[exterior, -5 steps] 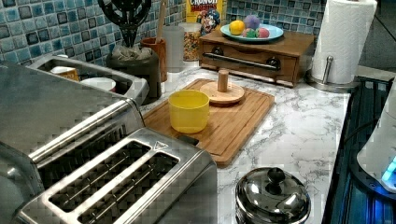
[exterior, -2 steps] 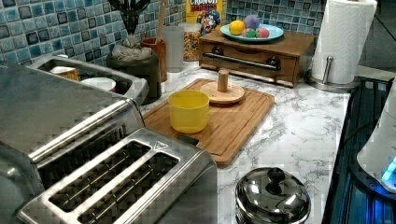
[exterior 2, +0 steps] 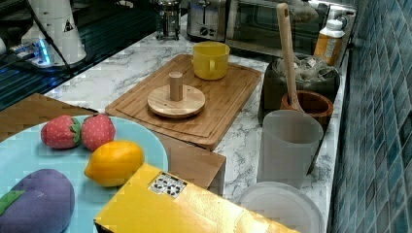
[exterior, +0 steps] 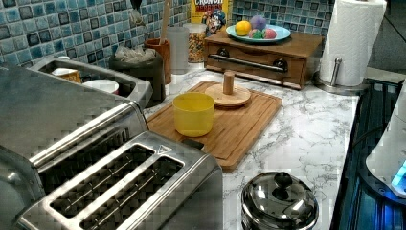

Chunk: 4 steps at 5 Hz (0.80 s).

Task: Get a tea bag.

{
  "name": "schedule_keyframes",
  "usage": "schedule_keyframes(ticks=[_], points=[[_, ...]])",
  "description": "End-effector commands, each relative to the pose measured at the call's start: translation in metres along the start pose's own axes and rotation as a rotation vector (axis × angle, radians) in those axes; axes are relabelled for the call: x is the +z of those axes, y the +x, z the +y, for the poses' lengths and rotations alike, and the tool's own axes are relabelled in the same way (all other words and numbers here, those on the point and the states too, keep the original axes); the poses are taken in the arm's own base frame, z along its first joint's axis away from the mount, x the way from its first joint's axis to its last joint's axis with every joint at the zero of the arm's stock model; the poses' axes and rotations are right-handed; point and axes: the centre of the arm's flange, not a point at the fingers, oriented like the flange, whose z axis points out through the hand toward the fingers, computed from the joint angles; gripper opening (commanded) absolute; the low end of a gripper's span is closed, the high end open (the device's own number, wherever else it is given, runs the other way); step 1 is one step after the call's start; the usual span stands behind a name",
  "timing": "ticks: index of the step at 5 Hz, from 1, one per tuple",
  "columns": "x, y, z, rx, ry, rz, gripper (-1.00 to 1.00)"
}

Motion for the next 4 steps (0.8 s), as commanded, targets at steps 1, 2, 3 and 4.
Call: schedule_keyframes(ticks=[1,2,3,4], points=[[-0.015,-0.052,0.038,-0.131,-0.045,-0.137,-1.00],[-0.024,-0.076,0.057,-0.180,-0.036,-0.139,-1.00],[-0.022,-0.084,0.065,-0.214,-0.063,-0.209,-1.00],[-0.029,-0.089,0.069,-0.211,-0.059,-0.183,-1.00]])
